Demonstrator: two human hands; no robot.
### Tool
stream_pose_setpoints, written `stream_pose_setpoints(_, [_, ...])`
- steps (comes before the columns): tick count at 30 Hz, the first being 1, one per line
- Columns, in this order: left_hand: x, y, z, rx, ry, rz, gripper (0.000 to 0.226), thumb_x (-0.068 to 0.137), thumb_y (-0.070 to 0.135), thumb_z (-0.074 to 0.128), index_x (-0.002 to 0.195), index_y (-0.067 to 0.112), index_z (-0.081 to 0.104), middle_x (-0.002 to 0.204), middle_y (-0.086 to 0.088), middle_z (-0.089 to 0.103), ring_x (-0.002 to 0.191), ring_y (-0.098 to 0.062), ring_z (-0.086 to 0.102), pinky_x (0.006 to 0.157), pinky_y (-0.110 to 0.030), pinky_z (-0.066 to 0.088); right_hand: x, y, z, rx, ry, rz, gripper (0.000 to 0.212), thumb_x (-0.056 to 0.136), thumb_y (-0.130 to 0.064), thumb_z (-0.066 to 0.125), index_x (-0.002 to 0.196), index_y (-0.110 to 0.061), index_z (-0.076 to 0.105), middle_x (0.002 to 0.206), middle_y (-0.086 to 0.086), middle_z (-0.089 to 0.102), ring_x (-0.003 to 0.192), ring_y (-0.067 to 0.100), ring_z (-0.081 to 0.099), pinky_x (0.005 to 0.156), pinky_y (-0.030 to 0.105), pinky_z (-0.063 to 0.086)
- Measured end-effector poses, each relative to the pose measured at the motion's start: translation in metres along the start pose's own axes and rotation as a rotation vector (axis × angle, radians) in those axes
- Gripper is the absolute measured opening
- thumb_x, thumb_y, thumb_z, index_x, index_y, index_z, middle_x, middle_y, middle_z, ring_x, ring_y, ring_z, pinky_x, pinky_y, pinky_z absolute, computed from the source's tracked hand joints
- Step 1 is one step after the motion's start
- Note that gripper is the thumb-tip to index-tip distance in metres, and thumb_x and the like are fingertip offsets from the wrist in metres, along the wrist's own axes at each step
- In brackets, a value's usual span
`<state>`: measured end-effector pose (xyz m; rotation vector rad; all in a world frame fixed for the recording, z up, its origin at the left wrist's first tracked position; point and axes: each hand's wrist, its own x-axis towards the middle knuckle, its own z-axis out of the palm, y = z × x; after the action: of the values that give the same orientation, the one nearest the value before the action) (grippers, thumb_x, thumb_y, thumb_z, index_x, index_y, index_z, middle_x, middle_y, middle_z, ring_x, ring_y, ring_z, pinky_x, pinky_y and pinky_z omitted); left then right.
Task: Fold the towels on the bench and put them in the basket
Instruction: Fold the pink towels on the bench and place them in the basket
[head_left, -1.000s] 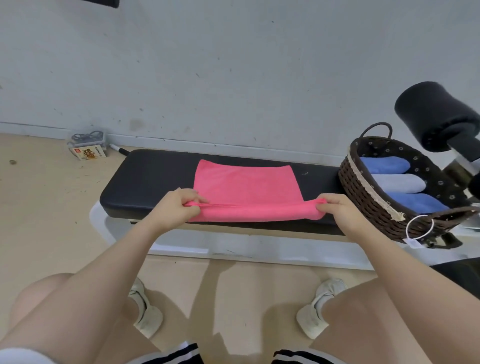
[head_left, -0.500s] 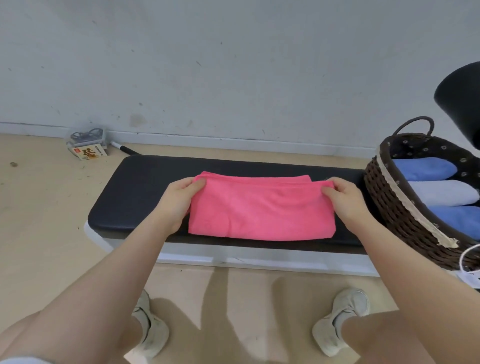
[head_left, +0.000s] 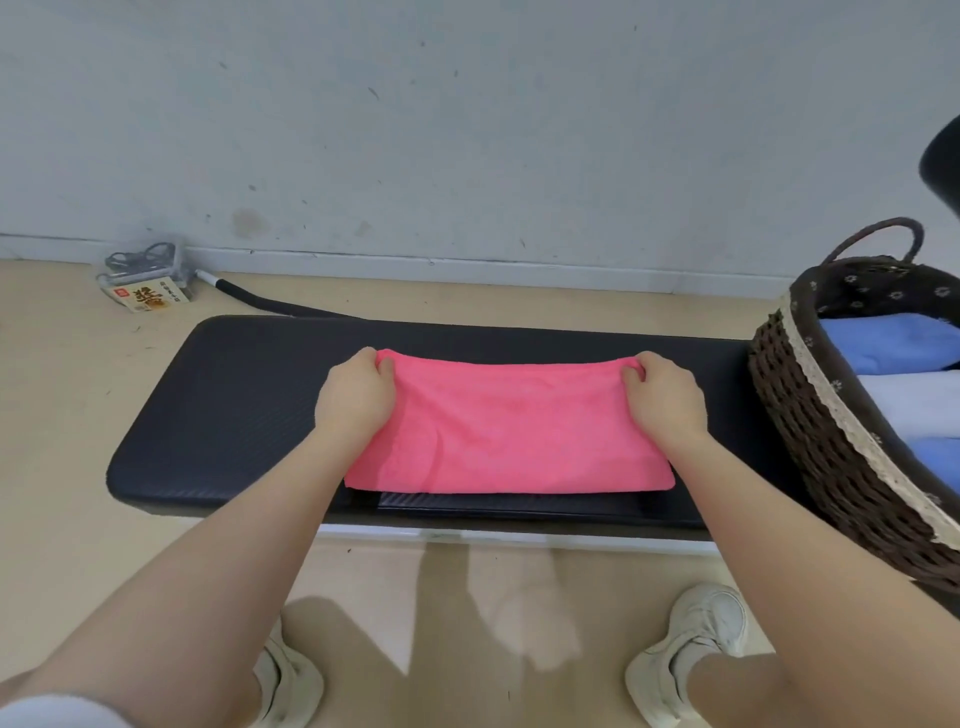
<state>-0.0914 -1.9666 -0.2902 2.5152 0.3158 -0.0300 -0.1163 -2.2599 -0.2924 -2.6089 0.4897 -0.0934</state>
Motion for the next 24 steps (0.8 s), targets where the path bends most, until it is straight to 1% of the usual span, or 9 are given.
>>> stream_pose_setpoints(6, [0.0, -0.002, 0.007, 0.058, 0.089, 0.072, 0.025, 0.1, 0.031, 0.025, 0.091, 0.012, 0.039, 0.069, -0.008, 0.05, 0.065, -0.029, 0.05, 0.057, -0.035, 0.037, 0.001, 0.0, 0.006, -0.029, 0.033, -0.001, 0.03, 0.099, -0.032, 0.032, 0.101, -0.012, 0.053, 0.094, 0.013, 0.061, 0.083, 0.032, 0.055, 0.064, 0.034, 0.04])
stream_pose_setpoints(10, [-0.004, -0.003, 0.009, 0.069, 0.132, 0.099, 0.031, 0.101, 0.03, 0.022, 0.102, 0.006, 0.041, 0.07, -0.013, 0.053, 0.063, -0.031, 0.05, 0.056, -0.036, 0.036, 0.001, -0.003, 0.008, -0.09, 0.064, 0.033, 0.032, 0.1, -0.033, 0.027, 0.093, -0.009, 0.046, 0.095, 0.017, 0.06, 0.079, 0.033, 0.052, 0.062, 0.034, 0.038])
stream_pose_setpoints(14, [-0.005, 0.004, 0.006, 0.151, 0.115, 0.047, 0.03, 0.101, 0.028, 0.023, 0.112, 0.005, 0.039, 0.086, -0.019, 0.059, 0.07, -0.033, 0.051, 0.059, -0.038, 0.038, -0.001, -0.013, 0.008, -0.191, 0.03, 0.065, 0.033, 0.1, -0.033, 0.03, 0.11, -0.006, 0.046, 0.106, 0.019, 0.059, 0.092, 0.038, 0.056, 0.066, 0.036, 0.038])
stream_pose_setpoints(16, [-0.007, 0.008, 0.003, 0.23, 0.127, 0.068, 0.031, 0.098, 0.024, 0.035, 0.121, 0.003, 0.038, 0.108, -0.02, 0.058, 0.088, -0.038, 0.055, 0.067, -0.042, 0.041, -0.005, -0.021, 0.005, -0.279, 0.031, 0.061, 0.035, 0.099, -0.033, 0.034, 0.117, -0.005, 0.043, 0.116, 0.018, 0.056, 0.102, 0.038, 0.054, 0.073, 0.04, 0.04])
stream_pose_setpoints(17, [-0.009, 0.008, 0.003, 0.297, 0.189, 0.148, 0.036, 0.094, 0.019, 0.042, 0.126, 0.002, 0.039, 0.122, -0.02, 0.054, 0.103, -0.04, 0.054, 0.077, -0.045, 0.043, -0.009, -0.026, 0.003, -0.342, 0.067, 0.022, 0.038, 0.098, -0.033, 0.037, 0.123, -0.004, 0.042, 0.124, 0.018, 0.052, 0.111, 0.037, 0.05, 0.082, 0.043, 0.04])
stream_pose_setpoints(19, [-0.014, 0.013, 0.008, 0.381, 0.314, 0.395, 0.046, 0.082, 0.007, 0.049, 0.127, -0.002, 0.045, 0.139, -0.023, 0.043, 0.121, -0.042, 0.046, 0.095, -0.05, 0.039, -0.023, -0.039, 0.005, -0.352, 0.178, -0.138, 0.046, 0.097, -0.029, 0.04, 0.135, -0.004, 0.038, 0.141, 0.018, 0.041, 0.129, 0.035, 0.037, 0.104, 0.046, 0.031])
stream_pose_setpoints(20, [-0.018, 0.015, 0.012, 0.366, 0.309, 0.54, 0.047, 0.079, 0.005, 0.045, 0.125, -0.003, 0.049, 0.142, -0.024, 0.04, 0.125, -0.042, 0.043, 0.102, -0.05, 0.036, -0.031, -0.05, 0.009, -0.281, 0.174, -0.253, 0.047, 0.096, -0.025, 0.04, 0.138, -0.005, 0.037, 0.147, 0.017, 0.035, 0.136, 0.033, 0.031, 0.111, 0.045, 0.022])
stream_pose_setpoints(22, [-0.027, 0.019, 0.022, 0.335, 0.076, 0.73, 0.058, 0.081, 0.019, 0.023, 0.13, -0.001, 0.047, 0.149, -0.021, 0.031, 0.137, -0.038, 0.031, 0.112, -0.046, 0.023, -0.049, -0.074, 0.02, -0.13, -0.015, -0.483, 0.049, 0.097, -0.022, 0.038, 0.144, -0.009, 0.031, 0.156, 0.011, 0.021, 0.145, 0.025, 0.016, 0.119, 0.039, 0.009])
stream_pose_setpoints(24, [-0.033, 0.014, 0.03, 0.355, -0.202, 0.736, 0.081, 0.076, 0.04, -0.001, 0.145, 0.006, 0.027, 0.156, -0.01, 0.017, 0.145, -0.025, 0.013, 0.117, -0.036, 0.007, -0.061, -0.087, 0.037, -0.093, -0.255, -0.601, 0.053, 0.099, -0.025, 0.036, 0.148, -0.016, 0.021, 0.159, 0.003, 0.007, 0.147, 0.018, 0.004, 0.119, 0.035, 0.002])
